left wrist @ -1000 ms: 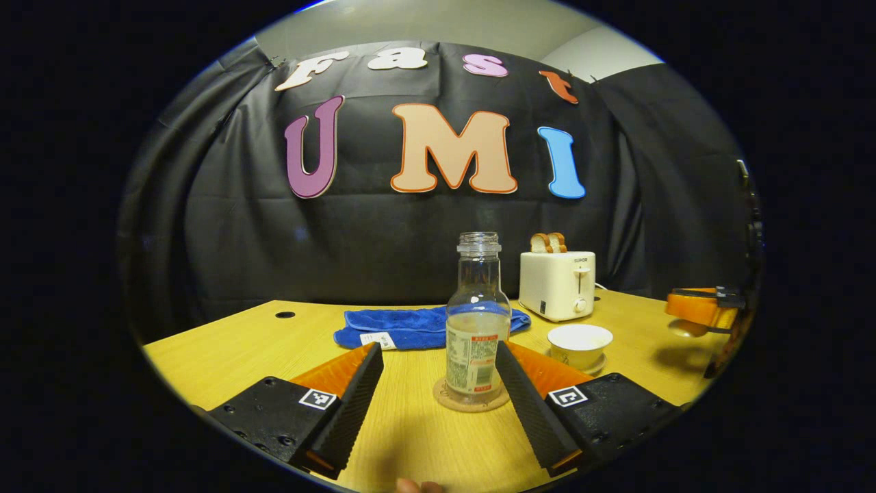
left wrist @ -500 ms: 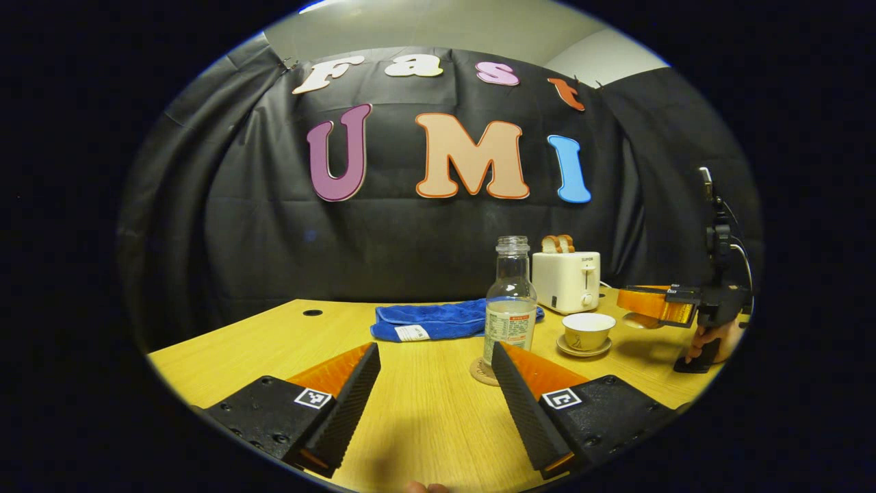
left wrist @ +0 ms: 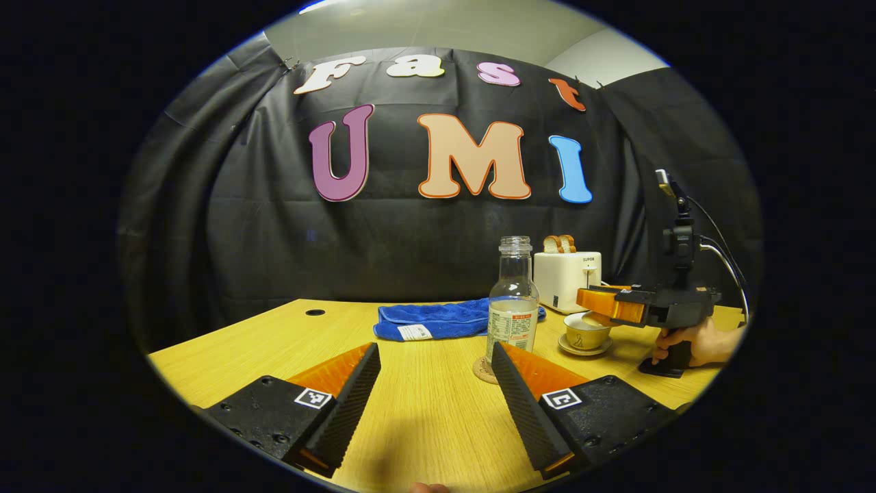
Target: Open the teacup lid with one hand, grasp the water bottle and pour water into the teacup with the other hand; after pouring, place the water bottle on the coaster and then close the teacup lid.
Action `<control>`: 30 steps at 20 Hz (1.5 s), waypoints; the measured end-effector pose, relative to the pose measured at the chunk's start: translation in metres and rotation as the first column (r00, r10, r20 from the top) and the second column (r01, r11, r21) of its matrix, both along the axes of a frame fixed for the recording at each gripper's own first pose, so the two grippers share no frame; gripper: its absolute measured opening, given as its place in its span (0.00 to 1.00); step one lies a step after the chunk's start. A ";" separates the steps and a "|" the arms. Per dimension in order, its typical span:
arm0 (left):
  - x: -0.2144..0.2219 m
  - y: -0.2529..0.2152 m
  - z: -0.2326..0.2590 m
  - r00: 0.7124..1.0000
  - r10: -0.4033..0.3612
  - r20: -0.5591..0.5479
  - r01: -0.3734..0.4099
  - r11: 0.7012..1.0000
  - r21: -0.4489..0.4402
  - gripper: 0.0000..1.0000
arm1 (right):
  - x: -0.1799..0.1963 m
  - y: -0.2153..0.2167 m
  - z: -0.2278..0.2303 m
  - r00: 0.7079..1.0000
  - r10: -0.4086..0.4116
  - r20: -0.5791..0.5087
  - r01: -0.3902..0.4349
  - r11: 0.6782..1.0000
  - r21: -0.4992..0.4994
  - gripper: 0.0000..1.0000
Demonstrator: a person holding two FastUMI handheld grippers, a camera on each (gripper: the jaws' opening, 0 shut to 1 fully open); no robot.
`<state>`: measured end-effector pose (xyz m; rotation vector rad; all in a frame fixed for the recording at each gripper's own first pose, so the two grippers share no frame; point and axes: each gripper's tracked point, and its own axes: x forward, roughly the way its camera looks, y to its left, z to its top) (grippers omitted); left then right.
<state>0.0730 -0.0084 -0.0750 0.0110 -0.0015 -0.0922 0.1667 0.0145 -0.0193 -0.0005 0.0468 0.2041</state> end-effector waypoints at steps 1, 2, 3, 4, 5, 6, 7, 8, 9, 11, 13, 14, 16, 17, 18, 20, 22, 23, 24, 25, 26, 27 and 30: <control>0.001 0.000 0.001 1.000 0.000 0.000 0.000 1.000 0.000 0.95 | 0.003 0.000 -0.002 1.000 -0.004 -0.013 0.004 1.000 -0.004 0.37; 0.000 0.000 0.000 1.000 0.000 -0.001 0.000 1.000 0.000 0.95 | 0.007 0.001 -0.005 1.000 -0.005 -0.027 0.005 1.000 -0.008 0.37; 0.000 0.000 0.000 1.000 0.000 -0.001 0.000 1.000 0.000 0.95 | 0.009 0.002 -0.006 0.999 -0.006 -0.037 0.005 1.000 -0.013 0.37; 0.000 0.000 0.000 1.000 0.000 -0.001 0.000 1.000 0.000 0.95 | 0.010 0.003 -0.008 0.999 -0.004 -0.047 0.003 1.000 -0.017 0.38; 0.000 0.000 0.000 1.000 0.000 -0.001 0.000 1.000 0.000 0.95 | 0.012 0.004 -0.009 0.998 0.000 -0.057 -0.001 1.000 -0.022 0.38; 0.000 0.000 0.001 1.000 0.000 -0.001 0.000 1.000 0.000 0.95 | 0.012 0.004 -0.011 0.998 0.000 -0.065 -0.002 1.000 -0.025 0.38; 0.000 0.000 0.000 1.000 0.000 -0.001 0.000 1.000 0.000 0.95 | 0.013 0.005 -0.013 0.997 0.002 -0.072 -0.004 1.000 -0.027 0.38; 0.000 0.000 0.000 1.000 0.000 -0.001 0.000 1.000 0.000 0.95 | 0.014 0.005 -0.014 0.997 0.002 -0.079 -0.004 1.000 -0.029 0.38; 0.000 0.000 0.000 1.000 0.000 -0.001 0.000 1.000 0.000 0.95 | 0.015 0.006 -0.015 0.997 0.002 -0.083 -0.005 0.999 -0.032 0.38; 0.000 0.000 0.000 1.000 0.000 -0.001 0.000 1.000 0.000 0.95 | 0.017 0.007 -0.016 0.996 0.002 -0.090 -0.005 0.999 -0.040 0.37; 0.000 0.000 0.001 1.000 0.000 -0.001 0.000 1.000 0.000 0.95 | 0.017 0.008 -0.017 0.995 0.000 -0.096 -0.005 0.999 -0.048 0.38; 0.000 0.000 0.000 1.000 0.001 -0.001 -0.001 1.000 -0.001 0.95 | 0.017 0.007 -0.018 0.995 0.000 -0.096 -0.005 0.999 -0.049 0.38; 0.000 -0.001 0.000 1.000 0.001 -0.001 -0.001 1.000 -0.001 0.95 | 0.017 0.007 -0.018 0.995 0.000 -0.096 -0.004 0.999 -0.050 0.38; 0.000 -0.001 0.000 1.000 0.001 -0.001 -0.001 1.000 -0.001 0.95 | 0.017 0.008 -0.018 0.995 0.001 -0.096 -0.006 0.999 -0.049 0.38; 0.000 -0.001 0.000 1.000 0.001 -0.001 -0.001 1.000 -0.001 0.95 | 0.016 0.008 -0.020 0.995 0.008 -0.098 -0.012 0.999 -0.041 0.38; 0.000 0.000 -0.001 1.000 0.001 -0.001 -0.001 1.000 -0.001 0.95 | 0.015 0.005 -0.018 0.995 0.000 -0.098 -0.002 1.000 -0.023 0.37; 0.000 -0.001 0.001 1.000 0.001 -0.002 -0.001 1.000 -0.001 0.95 | 0.015 0.004 -0.016 0.997 -0.020 -0.076 0.017 0.999 -0.042 0.59; 0.000 0.000 0.000 1.000 0.003 -0.001 -0.003 1.000 -0.001 0.95 | 0.016 0.002 -0.015 0.997 -0.039 -0.063 0.036 0.998 -0.051 0.72; 0.000 0.000 0.000 1.000 0.003 -0.002 -0.003 1.000 -0.001 0.95 | 0.014 0.001 -0.012 0.998 -0.046 -0.047 0.044 0.998 -0.051 0.84; 0.000 0.000 -0.001 1.000 0.003 -0.001 -0.003 1.000 -0.001 0.95 | 0.012 0.002 -0.007 0.999 -0.050 -0.022 0.049 0.998 -0.049 0.84; 0.000 0.000 -0.001 1.000 0.004 -0.002 -0.004 1.000 -0.001 0.95 | 0.010 0.000 -0.002 0.998 -0.058 0.012 0.058 0.998 -0.033 0.94; 0.000 0.000 0.000 1.000 0.004 -0.002 -0.004 1.000 -0.001 0.95 | 0.008 -0.004 0.005 0.997 -0.066 0.047 0.066 0.998 0.003 0.91; 0.000 0.000 0.000 1.000 0.007 -0.002 -0.007 1.000 -0.001 0.95 | 0.008 -0.005 0.001 0.996 -0.086 0.034 0.086 0.996 0.003 0.97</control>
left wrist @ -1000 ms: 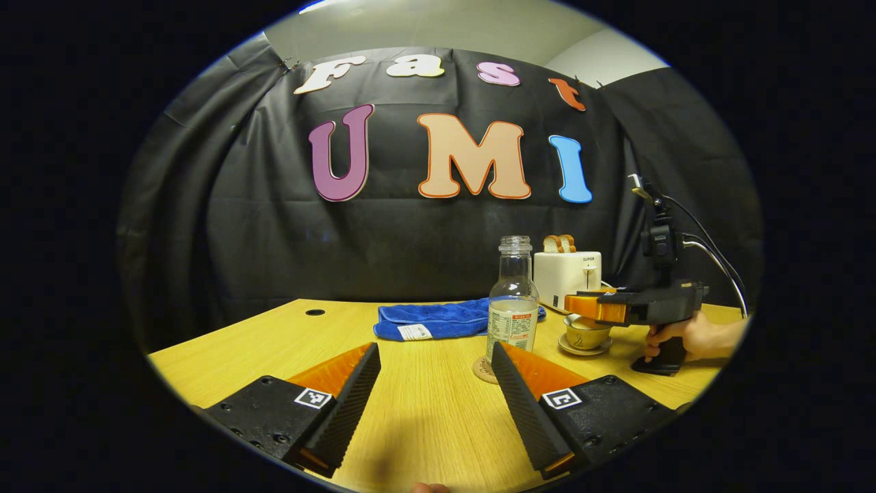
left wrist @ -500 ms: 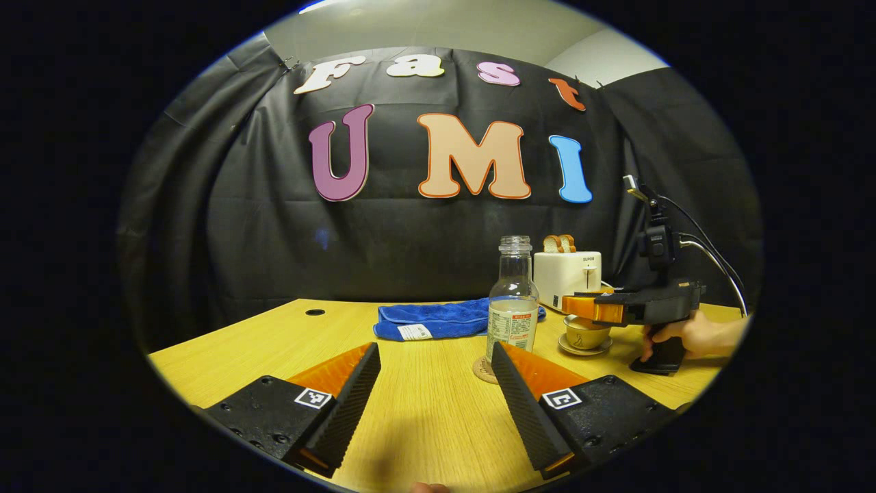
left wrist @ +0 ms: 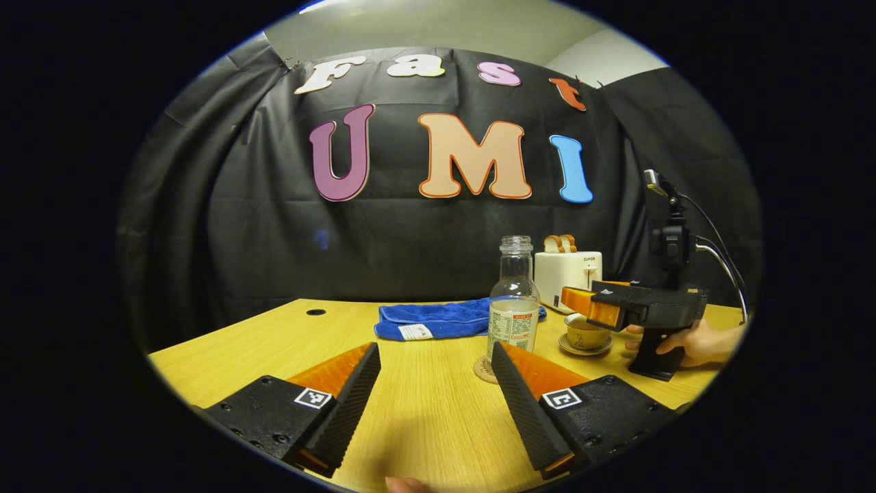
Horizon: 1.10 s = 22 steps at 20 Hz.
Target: Open the teacup lid with one hand, grasp the water bottle and pour water into the teacup with the other hand; after pouring, place the water bottle on the coaster and then close the teacup lid.
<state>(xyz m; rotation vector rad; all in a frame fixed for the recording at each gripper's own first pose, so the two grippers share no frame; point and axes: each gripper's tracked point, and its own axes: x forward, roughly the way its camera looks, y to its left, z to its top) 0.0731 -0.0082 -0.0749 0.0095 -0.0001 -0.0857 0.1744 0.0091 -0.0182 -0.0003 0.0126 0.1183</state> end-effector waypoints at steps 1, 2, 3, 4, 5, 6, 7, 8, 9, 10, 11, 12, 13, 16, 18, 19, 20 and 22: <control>0.000 0.001 -0.001 1.000 0.005 -0.001 -0.005 1.000 0.000 0.95 | 0.000 -0.001 0.000 1.000 -0.006 0.000 0.006 1.000 -0.003 1.00; 0.000 0.002 -0.001 1.000 0.011 -0.002 -0.011 1.000 0.000 0.95 | 0.000 -0.004 0.001 1.000 -0.020 0.002 0.020 1.000 -0.001 0.98; 0.000 0.003 -0.001 1.000 0.013 -0.002 -0.013 1.000 -0.001 0.95 | -0.003 -0.007 0.001 0.999 -0.034 0.001 0.034 0.999 -0.002 0.96; 0.000 0.003 0.000 1.000 0.017 -0.002 -0.017 1.000 0.000 0.95 | -0.006 -0.009 0.002 0.999 -0.048 0.003 0.048 0.999 -0.002 0.92; 0.000 0.004 -0.001 1.000 0.020 -0.002 -0.020 1.000 -0.001 0.95 | -0.012 -0.013 0.001 0.997 -0.071 0.000 0.071 0.997 -0.005 0.92; 0.000 0.004 -0.001 1.000 0.024 -0.002 -0.024 1.000 0.000 0.95 | -0.018 -0.015 0.005 0.996 -0.093 0.011 0.093 0.996 -0.001 0.92; 0.000 0.006 -0.001 1.000 0.031 -0.003 -0.031 1.000 0.000 0.95 | -0.026 -0.016 0.003 0.994 -0.108 0.007 0.108 0.994 -0.003 0.96; -0.001 0.007 -0.001 0.999 0.038 -0.004 -0.038 0.999 0.000 0.95 | -0.034 -0.015 0.004 0.993 -0.117 0.011 0.117 0.993 -0.002 1.00; -0.001 0.008 -0.001 0.999 0.045 -0.004 -0.045 0.999 -0.001 0.95 | -0.043 -0.015 0.004 0.992 -0.125 0.012 0.125 0.992 -0.002 0.92; -0.002 0.010 0.000 0.999 0.053 -0.005 -0.053 0.999 0.000 0.96 | -0.050 -0.013 0.005 0.991 -0.130 0.014 0.130 0.992 -0.002 0.96; -0.002 0.011 -0.001 0.998 0.060 -0.005 -0.060 0.998 -0.001 0.95 | -0.057 -0.013 0.005 0.991 -0.135 0.013 0.135 0.991 -0.002 0.96; -0.004 0.010 -0.001 0.998 0.063 -0.006 -0.063 0.998 0.000 0.95 | -0.064 -0.013 0.006 0.990 -0.142 0.014 0.142 0.990 -0.002 0.91; -0.004 0.010 -0.001 0.998 0.067 -0.006 -0.067 0.998 -0.001 0.95 | -0.071 -0.014 0.005 0.988 -0.153 0.014 0.153 0.988 -0.002 0.94; -0.009 0.007 -0.001 0.997 0.072 -0.006 -0.072 0.997 0.000 0.96 | -0.088 -0.016 0.006 0.984 -0.177 0.015 0.177 0.984 -0.003 0.97; -0.014 0.004 0.000 0.997 0.076 -0.006 -0.076 0.997 -0.001 0.95 | -0.103 -0.012 0.008 0.983 -0.182 0.015 0.182 0.983 -0.003 0.91; -0.017 0.002 -0.001 0.997 0.081 -0.006 -0.081 0.997 0.000 0.96 | -0.109 -0.010 0.008 0.983 -0.182 0.016 0.182 0.983 -0.002 0.91; -0.020 0.000 -0.001 0.997 0.082 -0.005 -0.082 0.997 0.000 0.95 | -0.116 -0.008 0.008 0.984 -0.178 0.014 0.178 0.984 -0.003 0.91; -0.026 -0.008 0.000 0.997 0.076 -0.005 -0.076 0.997 0.000 0.95 | -0.131 -0.004 0.008 0.984 -0.178 0.016 0.178 0.984 -0.001 0.96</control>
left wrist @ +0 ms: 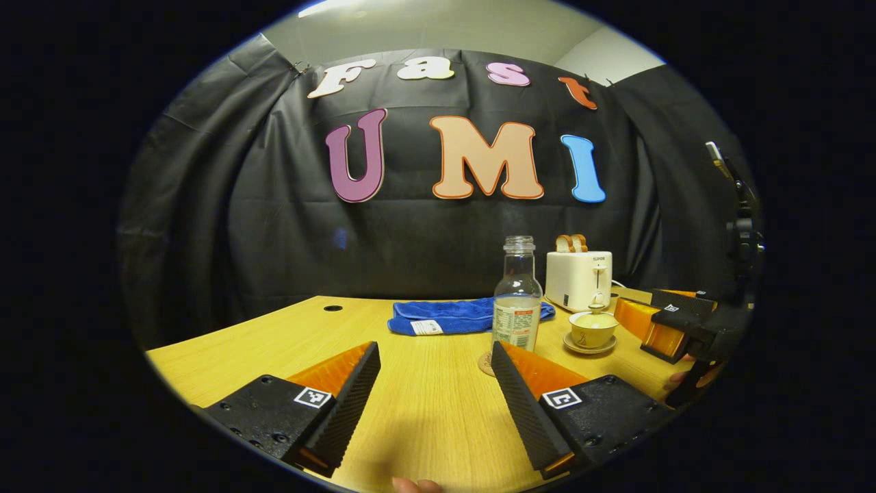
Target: Open the teacup lid with one hand, grasp the water bottle and pour water into the teacup with the other hand; after pouring, place the water bottle on the coaster and then close the teacup lid.
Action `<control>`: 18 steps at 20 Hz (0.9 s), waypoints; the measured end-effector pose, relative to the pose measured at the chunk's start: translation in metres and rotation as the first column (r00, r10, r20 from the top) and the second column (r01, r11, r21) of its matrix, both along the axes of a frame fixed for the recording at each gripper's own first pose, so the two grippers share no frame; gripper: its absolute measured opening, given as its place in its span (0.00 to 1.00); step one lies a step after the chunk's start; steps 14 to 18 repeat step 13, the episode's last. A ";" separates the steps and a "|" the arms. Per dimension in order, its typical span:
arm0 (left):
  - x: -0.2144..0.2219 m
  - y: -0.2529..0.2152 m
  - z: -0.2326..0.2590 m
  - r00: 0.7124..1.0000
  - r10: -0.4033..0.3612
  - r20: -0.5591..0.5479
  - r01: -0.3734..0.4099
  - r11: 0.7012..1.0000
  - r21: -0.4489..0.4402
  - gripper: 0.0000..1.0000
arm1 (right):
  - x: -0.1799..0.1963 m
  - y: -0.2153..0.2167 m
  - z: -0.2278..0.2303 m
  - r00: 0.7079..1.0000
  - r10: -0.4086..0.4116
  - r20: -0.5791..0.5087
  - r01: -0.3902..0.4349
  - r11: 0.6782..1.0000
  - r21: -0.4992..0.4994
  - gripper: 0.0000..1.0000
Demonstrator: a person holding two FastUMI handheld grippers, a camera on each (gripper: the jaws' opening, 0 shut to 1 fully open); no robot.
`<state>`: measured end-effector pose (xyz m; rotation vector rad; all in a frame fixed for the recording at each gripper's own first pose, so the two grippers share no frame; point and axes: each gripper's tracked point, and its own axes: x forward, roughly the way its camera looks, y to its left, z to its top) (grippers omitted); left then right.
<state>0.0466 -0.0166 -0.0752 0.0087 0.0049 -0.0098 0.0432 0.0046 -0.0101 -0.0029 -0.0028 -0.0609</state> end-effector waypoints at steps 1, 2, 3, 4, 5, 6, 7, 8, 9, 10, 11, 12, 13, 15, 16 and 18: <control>-0.004 -0.004 0.000 1.000 -0.003 -0.001 0.003 1.000 0.000 0.95 | -0.008 0.006 0.001 1.000 0.011 0.000 -0.011 1.000 0.000 0.96; -0.008 -0.009 0.000 1.000 -0.011 -0.003 0.011 1.000 0.000 0.95 | -0.016 0.011 0.001 1.000 0.027 -0.002 -0.027 1.000 0.000 0.96; -0.012 -0.014 0.000 1.000 -0.022 -0.002 0.022 1.000 0.000 0.95 | -0.024 0.016 0.001 0.999 0.036 -0.003 -0.036 0.999 0.000 0.96; -0.017 -0.018 0.001 1.000 -0.027 0.002 0.027 1.000 -0.001 0.95 | -0.032 0.017 0.001 0.999 0.039 -0.001 -0.039 0.999 0.000 0.92; -0.021 -0.021 0.001 1.000 -0.026 0.000 0.026 1.000 -0.001 0.95 | -0.039 0.020 0.002 0.999 0.046 -0.003 -0.046 0.999 0.000 0.96; -0.025 -0.024 0.001 1.000 -0.028 -0.001 0.028 1.000 0.000 0.95 | -0.046 0.022 0.002 0.999 0.047 -0.004 -0.047 0.999 0.000 0.96; -0.028 -0.027 0.001 1.000 -0.026 -0.001 0.026 1.000 0.001 0.95 | -0.053 0.023 0.004 0.999 0.049 -0.002 -0.049 0.999 0.001 0.96; -0.032 -0.028 0.001 1.000 -0.017 -0.001 0.017 1.000 0.000 0.95 | -0.059 0.023 0.003 0.999 0.052 -0.004 -0.052 0.999 0.000 0.92; -0.035 -0.029 0.001 1.000 -0.010 -0.002 0.010 1.000 0.002 0.96 | -0.064 0.023 0.003 0.998 0.055 -0.003 -0.055 0.999 0.001 0.92; -0.037 -0.030 0.001 1.000 -0.003 -0.003 0.003 1.000 0.001 0.96 | -0.069 0.023 0.004 0.999 0.054 -0.004 -0.054 0.999 0.001 0.92; -0.038 -0.032 0.001 1.000 0.002 -0.003 -0.002 1.000 0.001 0.95 | -0.073 0.022 0.004 0.999 0.054 -0.003 -0.054 0.999 0.001 0.96; -0.041 -0.033 0.000 1.000 0.004 -0.004 -0.004 1.000 0.001 0.95 | -0.077 0.022 0.003 0.998 0.056 -0.005 -0.056 0.998 0.001 0.96; -0.042 -0.036 0.001 1.000 0.004 -0.003 -0.004 1.000 0.001 0.95 | -0.079 0.022 0.004 0.998 0.057 -0.005 -0.057 0.998 0.001 0.92; -0.042 -0.036 0.001 1.000 0.004 -0.003 -0.004 1.000 0.001 0.95 | -0.079 0.022 0.004 0.998 0.057 -0.005 -0.057 0.998 0.001 0.92; -0.042 -0.036 0.001 1.000 0.004 -0.003 -0.004 1.000 0.001 0.95 | -0.079 0.022 0.004 0.998 0.057 -0.005 -0.057 0.998 0.001 0.92; -0.042 -0.036 0.001 1.000 0.004 -0.003 -0.004 1.000 0.001 0.95 | -0.079 0.022 0.004 0.998 0.057 -0.005 -0.057 0.998 0.001 0.92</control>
